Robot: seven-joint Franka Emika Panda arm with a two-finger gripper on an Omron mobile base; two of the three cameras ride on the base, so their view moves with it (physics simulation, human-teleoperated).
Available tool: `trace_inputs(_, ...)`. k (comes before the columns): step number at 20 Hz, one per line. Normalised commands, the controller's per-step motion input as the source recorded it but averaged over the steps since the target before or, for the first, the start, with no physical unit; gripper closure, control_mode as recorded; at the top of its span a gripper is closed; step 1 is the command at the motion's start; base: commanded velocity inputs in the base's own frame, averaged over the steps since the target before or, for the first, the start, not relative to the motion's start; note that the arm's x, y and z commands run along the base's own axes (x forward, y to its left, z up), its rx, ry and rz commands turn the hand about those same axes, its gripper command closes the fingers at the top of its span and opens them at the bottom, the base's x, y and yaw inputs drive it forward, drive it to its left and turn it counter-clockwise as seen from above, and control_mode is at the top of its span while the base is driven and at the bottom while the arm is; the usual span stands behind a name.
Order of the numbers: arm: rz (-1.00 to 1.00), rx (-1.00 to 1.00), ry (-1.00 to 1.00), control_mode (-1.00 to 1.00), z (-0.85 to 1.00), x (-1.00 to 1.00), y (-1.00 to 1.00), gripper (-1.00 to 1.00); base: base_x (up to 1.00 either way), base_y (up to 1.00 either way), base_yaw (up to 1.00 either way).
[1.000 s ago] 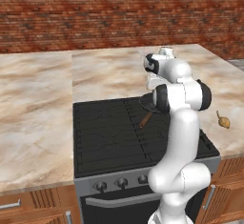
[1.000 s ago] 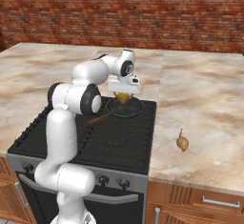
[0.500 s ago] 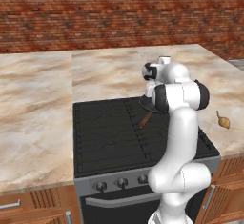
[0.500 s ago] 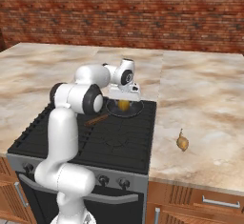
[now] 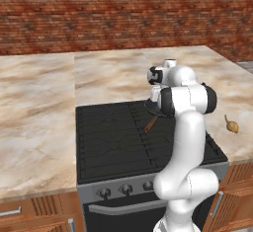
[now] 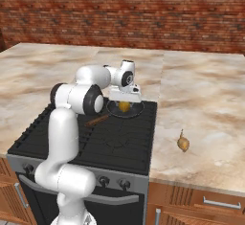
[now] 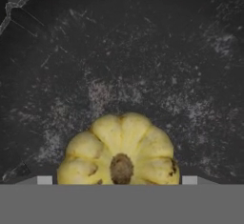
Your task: Put the onion and squash in the pan. Then turn on the rear right burner and set the heat to medium.
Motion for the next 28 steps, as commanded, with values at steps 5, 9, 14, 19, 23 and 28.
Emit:
trace_inputs(5,0.0,0.0,0.0,-1.0,0.0,0.0,0.0,-1.0,0.0,0.0,0.0)
trace_inputs(9,0.0,0.0,-0.05,-1.0,0.15,0.0,0.0,-1.0,0.0,0.0,0.0)
trace_inputs(14,0.0,0.0,-0.04,-1.0,0.38,-0.02,0.0,-1.0,0.0,0.0,0.0)
trace_inputs(19,0.0,0.0,0.0,-1.0,0.18,-0.38,-0.16,-1.0,0.0,0.0,0.0)
trace_inputs(23,0.0,0.0,0.0,-1.0,0.0,-0.87,-0.2,-1.0,0.0,0.0,0.0)
trace_inputs(28,0.0,0.0,-0.03,-1.0,0.0,-0.95,-0.23,-1.0,0.0,0.0,0.0)
